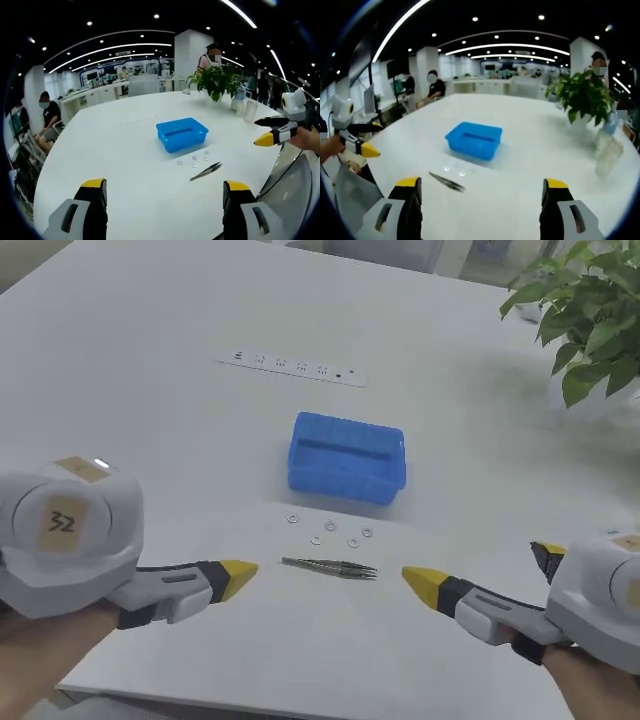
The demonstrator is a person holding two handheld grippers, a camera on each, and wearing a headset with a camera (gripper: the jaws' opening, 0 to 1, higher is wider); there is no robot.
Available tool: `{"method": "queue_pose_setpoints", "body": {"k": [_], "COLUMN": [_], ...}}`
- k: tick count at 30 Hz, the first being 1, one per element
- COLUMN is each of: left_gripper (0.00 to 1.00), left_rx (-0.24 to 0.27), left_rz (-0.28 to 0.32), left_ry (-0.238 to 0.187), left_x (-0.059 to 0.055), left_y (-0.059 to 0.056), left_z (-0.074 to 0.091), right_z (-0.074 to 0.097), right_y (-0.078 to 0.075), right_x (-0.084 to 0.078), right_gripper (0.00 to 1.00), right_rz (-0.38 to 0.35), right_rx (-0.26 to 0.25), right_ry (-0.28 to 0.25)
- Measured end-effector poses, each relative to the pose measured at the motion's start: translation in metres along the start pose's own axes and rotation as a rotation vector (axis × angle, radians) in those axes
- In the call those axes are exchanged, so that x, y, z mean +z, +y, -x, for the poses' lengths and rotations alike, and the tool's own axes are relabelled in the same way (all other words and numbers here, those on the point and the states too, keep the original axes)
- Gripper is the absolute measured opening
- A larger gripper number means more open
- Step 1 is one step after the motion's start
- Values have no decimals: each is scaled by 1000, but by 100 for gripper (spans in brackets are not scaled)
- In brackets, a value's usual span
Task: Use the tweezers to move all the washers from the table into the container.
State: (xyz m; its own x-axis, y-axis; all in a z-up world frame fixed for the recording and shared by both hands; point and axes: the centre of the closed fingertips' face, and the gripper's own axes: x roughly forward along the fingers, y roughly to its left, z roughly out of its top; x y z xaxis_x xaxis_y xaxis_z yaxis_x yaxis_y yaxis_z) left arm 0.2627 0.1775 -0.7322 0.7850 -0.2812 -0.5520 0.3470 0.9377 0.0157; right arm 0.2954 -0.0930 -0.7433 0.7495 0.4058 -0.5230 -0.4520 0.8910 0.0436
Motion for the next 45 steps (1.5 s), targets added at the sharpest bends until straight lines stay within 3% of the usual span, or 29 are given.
{"method": "queue_pose_setpoints", "body": {"k": [45], "left_gripper": [97], "left_rx": [-27], "left_rz": [-37], "left_ry": [31], "left_x": [0], "left_y": [-5], "left_z": [-8], "right_z": [-3], "right_y": [2], "right_x": [-8], "right_gripper": [99], "right_rz": [-8], "right_rx": [6], "right_ry": [25]}}
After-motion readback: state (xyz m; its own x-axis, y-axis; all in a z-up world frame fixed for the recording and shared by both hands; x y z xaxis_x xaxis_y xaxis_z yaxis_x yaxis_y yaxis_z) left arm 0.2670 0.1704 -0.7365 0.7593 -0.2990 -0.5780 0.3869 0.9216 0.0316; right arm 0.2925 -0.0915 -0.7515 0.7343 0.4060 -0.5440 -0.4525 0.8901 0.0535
